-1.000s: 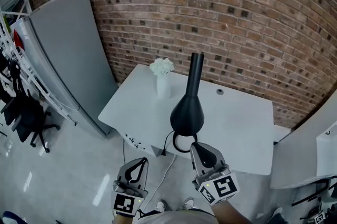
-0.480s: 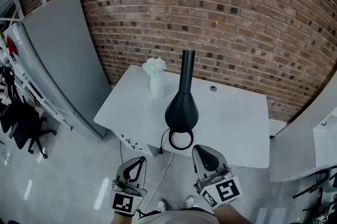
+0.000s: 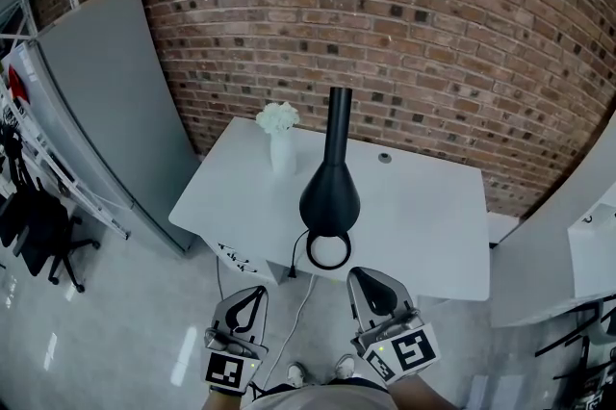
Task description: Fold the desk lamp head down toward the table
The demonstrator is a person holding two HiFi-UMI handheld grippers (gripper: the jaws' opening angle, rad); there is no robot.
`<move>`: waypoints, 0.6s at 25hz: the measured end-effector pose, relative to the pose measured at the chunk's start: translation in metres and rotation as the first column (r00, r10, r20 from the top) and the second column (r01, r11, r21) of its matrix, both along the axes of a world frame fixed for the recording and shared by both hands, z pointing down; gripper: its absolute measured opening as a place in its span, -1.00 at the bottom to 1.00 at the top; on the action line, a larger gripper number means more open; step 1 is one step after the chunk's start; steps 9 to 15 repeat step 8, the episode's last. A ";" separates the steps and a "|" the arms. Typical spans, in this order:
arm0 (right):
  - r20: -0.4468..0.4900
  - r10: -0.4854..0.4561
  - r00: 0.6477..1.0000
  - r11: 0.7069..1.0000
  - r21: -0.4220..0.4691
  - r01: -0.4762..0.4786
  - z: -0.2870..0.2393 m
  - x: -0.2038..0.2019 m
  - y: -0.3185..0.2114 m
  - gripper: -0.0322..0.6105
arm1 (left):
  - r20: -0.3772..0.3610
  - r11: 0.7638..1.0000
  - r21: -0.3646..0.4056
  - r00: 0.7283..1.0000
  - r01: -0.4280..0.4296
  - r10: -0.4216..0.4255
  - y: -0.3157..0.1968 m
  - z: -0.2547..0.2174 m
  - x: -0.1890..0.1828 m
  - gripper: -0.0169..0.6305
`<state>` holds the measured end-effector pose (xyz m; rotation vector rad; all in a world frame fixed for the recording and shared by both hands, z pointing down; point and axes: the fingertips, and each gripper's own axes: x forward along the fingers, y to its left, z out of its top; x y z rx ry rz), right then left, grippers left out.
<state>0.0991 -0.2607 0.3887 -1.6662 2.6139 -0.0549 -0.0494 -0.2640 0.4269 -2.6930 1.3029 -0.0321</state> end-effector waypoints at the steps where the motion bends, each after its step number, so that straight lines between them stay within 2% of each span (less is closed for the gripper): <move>1: 0.000 -0.001 1.000 1.000 -0.006 0.001 0.002 -0.001 0.001 -0.85 | 0.003 1.000 0.001 1.000 -0.002 0.002 0.002 0.001 0.000 -0.92; 15: -0.002 -0.017 1.000 1.000 0.012 0.017 -0.003 -0.012 0.009 -0.85 | 0.004 1.000 -0.005 1.000 0.009 -0.009 0.008 -0.002 -0.008 -0.92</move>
